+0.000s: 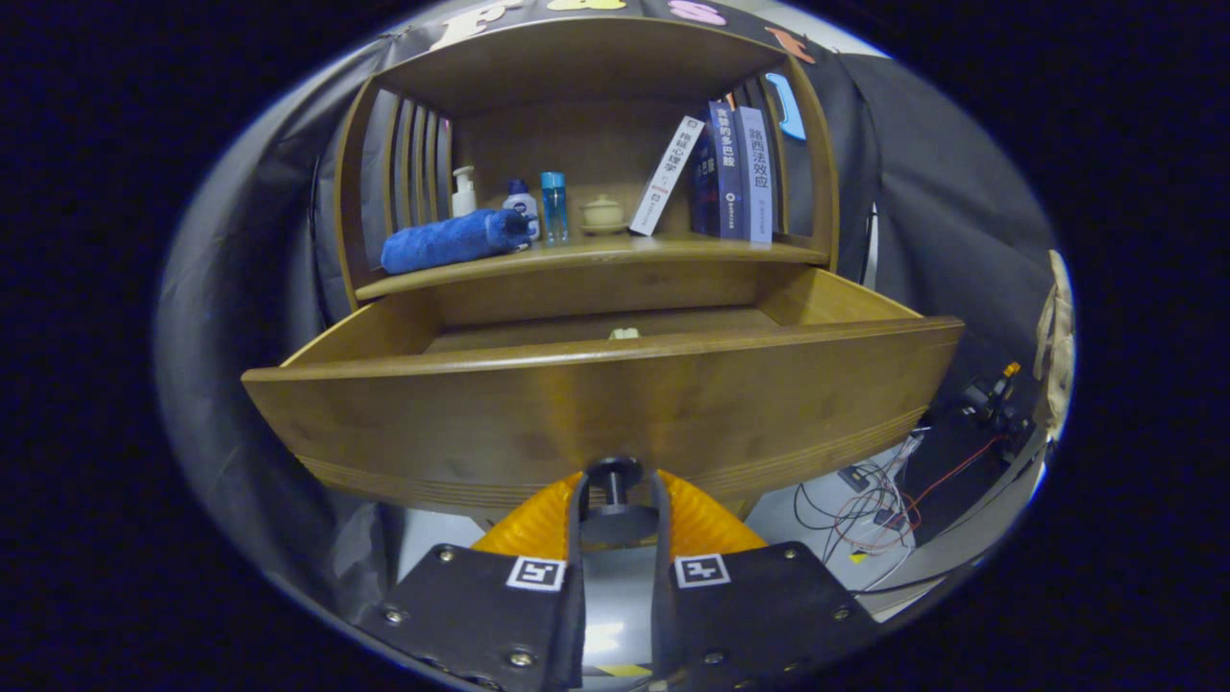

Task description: Pull open the drawer, take out the items inside it, and place them on the countertop above the cabinet.

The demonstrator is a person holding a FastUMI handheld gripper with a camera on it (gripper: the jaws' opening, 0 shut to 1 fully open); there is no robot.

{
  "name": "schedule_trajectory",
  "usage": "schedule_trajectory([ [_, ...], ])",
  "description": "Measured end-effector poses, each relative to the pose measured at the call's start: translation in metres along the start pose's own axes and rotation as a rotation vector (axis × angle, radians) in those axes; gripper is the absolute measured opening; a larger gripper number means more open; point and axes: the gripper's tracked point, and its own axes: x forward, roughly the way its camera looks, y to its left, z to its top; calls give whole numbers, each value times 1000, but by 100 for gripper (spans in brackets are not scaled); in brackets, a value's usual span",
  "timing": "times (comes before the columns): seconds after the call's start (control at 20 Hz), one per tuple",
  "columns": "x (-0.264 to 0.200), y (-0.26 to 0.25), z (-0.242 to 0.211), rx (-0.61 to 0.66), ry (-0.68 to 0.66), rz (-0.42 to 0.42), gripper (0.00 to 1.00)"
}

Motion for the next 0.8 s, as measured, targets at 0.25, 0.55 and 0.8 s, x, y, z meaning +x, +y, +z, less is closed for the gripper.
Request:
schedule_trajectory([
  [0.25,-1,0,-1,34,-27,19,33],
  [0.55,-20,7,7,81,-69,55,54],
  [0.8,-38,19,58,63,-201,77,54],
])
